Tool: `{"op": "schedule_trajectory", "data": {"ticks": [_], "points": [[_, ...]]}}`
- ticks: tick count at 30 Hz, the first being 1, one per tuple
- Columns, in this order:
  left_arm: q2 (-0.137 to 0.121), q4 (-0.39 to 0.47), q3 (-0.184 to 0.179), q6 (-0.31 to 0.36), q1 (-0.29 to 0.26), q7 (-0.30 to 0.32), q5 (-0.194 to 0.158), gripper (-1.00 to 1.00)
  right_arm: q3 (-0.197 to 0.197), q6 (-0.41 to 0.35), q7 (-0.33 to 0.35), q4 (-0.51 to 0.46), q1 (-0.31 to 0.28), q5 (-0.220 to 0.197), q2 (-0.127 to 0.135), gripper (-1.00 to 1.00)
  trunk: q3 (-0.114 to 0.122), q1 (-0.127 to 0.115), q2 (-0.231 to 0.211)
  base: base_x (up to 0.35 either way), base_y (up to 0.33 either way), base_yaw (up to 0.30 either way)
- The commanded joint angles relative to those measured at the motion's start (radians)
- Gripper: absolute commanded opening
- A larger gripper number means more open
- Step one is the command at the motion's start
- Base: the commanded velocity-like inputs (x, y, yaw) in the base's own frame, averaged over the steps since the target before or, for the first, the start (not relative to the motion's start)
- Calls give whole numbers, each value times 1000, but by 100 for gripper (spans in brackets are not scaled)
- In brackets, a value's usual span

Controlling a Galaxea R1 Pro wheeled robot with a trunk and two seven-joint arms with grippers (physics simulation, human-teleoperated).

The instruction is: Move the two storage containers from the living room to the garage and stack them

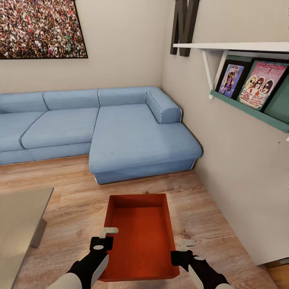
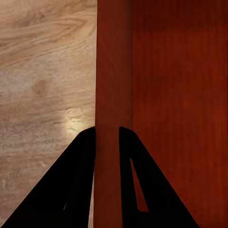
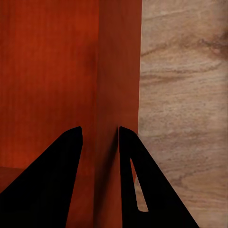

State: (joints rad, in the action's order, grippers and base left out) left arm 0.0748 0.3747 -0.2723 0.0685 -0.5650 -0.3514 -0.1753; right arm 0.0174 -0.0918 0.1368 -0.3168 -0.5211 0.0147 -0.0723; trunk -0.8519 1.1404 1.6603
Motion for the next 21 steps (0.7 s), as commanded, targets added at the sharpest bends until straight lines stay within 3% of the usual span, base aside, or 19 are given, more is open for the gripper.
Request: {"op": "schedule_trajectory", "data": {"ticks": [1, 21], "points": [[0, -1, -25, 5, 0, -6, -33, -100, -2, -6, 7, -5, 0, -12, -1, -100, 2, -4, -7, 0, 0, 0], [1, -3, -26, 7, 0, -6, -33, -100, -2, -6, 7, -5, 0, -12, -2, -100, 65, -81, -147, 0, 0, 0]]}}
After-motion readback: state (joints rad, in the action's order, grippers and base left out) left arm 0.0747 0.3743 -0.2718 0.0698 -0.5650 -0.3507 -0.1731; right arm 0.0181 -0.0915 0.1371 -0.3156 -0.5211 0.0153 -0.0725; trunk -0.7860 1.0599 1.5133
